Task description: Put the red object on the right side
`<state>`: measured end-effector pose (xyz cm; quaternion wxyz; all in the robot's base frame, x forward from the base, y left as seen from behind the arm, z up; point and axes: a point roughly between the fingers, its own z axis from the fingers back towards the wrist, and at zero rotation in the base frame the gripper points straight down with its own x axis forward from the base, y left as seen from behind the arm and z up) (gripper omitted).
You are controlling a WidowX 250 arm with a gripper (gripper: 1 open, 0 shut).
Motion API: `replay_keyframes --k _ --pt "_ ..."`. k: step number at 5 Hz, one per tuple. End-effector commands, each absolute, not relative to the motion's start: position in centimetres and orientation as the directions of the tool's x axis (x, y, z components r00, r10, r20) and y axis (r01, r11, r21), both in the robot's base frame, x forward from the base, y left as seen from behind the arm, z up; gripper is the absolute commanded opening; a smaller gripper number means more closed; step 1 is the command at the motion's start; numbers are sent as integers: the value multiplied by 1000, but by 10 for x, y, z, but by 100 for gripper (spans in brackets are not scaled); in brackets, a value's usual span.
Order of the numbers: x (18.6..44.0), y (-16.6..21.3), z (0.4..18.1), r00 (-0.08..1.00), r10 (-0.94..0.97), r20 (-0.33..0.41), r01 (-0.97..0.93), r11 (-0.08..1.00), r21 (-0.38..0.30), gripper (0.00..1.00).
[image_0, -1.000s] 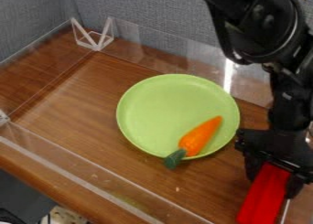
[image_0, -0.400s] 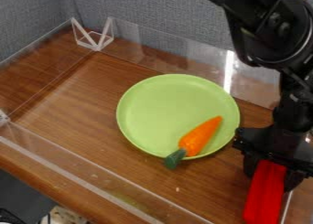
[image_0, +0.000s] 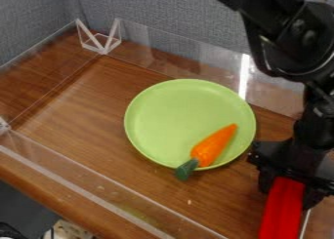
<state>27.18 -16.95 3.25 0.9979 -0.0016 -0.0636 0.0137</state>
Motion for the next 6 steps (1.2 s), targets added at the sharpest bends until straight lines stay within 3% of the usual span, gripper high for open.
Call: replay_keyframes --k 1,2,4,6 --pt "278 -200 42 979 -8 202 20 998 -54 0" --pt "282 -207 36 977 -10 214 22 998 -51 0" --pt "256 -194 59 967 64 245 -56 998 -40 0" --pt "265 -172 56 962 51 268 -46 999 -23 0"
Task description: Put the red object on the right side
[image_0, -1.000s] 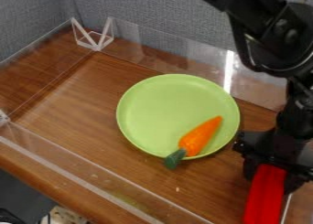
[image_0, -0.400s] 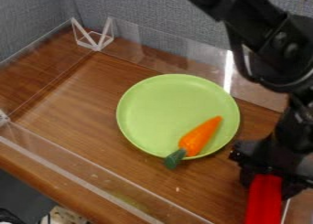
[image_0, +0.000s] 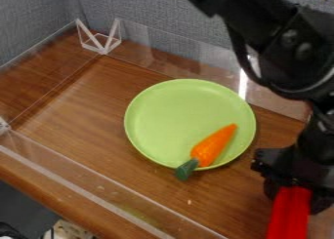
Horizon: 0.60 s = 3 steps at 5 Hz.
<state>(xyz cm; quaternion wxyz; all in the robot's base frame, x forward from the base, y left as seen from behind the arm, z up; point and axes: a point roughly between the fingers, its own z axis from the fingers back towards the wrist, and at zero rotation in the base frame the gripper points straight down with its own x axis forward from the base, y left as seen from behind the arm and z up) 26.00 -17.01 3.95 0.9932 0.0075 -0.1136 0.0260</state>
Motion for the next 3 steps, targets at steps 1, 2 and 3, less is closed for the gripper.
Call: replay_keyframes --k 1,2,3 --pt "268 -163 52 962 49 270 -47 999 -14 0" --pt "277 -159 60 959 81 273 -82 997 -8 0" --pt "286 -159 73 951 94 293 -97 995 -7 0"
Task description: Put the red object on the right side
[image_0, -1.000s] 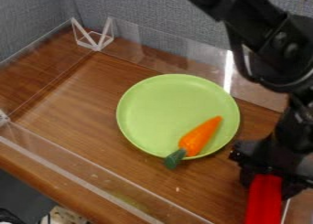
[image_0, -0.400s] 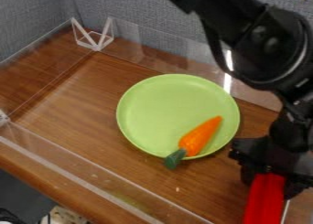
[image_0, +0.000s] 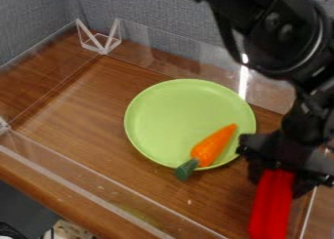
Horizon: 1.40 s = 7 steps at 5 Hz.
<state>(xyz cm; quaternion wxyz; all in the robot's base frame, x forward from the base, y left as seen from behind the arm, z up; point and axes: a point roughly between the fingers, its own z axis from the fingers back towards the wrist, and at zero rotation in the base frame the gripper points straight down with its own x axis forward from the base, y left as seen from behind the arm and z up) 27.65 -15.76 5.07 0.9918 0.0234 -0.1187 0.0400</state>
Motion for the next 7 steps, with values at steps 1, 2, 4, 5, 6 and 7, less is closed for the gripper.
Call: replay_keyframes --k 1,2,4,5,6,7 --pt "282 -150 64 948 87 305 -83 996 -25 100" --pt "279 -158 65 948 78 308 -72 997 -29 100" --pt "275 -171 65 946 71 317 -63 997 -38 100" --pt "275 -173 69 941 74 331 -64 997 -41 100" --pt "276 -174 74 935 77 346 -66 997 -45 100" --pt "269 -164 81 932 38 362 -24 999 -45 100"
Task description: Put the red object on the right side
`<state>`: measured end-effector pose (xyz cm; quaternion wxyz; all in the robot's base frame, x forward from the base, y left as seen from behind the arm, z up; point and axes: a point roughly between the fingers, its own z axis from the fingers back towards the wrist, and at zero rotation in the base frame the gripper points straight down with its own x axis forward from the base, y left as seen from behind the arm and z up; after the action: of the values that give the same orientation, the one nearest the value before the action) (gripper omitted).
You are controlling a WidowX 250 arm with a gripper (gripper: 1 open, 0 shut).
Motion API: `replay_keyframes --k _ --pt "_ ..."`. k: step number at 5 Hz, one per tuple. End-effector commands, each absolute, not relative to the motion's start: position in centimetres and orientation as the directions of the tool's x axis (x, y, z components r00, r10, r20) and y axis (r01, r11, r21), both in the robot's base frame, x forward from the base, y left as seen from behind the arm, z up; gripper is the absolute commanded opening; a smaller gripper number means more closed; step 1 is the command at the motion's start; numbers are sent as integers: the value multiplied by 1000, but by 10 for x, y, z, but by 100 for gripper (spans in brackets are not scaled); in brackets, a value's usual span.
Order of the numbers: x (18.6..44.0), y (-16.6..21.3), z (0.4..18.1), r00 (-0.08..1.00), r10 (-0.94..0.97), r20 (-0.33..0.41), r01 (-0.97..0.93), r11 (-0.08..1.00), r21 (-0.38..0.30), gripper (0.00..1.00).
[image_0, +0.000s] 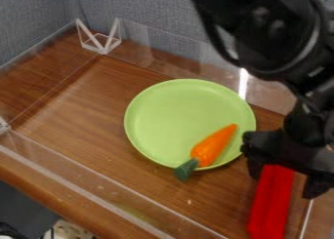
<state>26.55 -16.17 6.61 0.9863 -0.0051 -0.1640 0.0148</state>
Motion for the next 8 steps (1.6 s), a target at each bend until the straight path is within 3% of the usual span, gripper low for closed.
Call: replay_keyframes --k 1,3,4,5,6,7,8 --pt "260 -147 91 925 6 379 16 998 -54 100" --pt "234 -109 123 916 -71 395 104 993 -61 100" --pt "223 -95 129 910 -124 396 159 986 -56 0" --pt "228 -73 127 904 -147 402 189 980 -66 100" --pt "241 -58 118 902 -156 403 209 974 -89 0" --pt "245 -65 113 913 -131 387 182 979 -96 100" --pt "248 -68 108 920 -118 373 167 981 -102 100"
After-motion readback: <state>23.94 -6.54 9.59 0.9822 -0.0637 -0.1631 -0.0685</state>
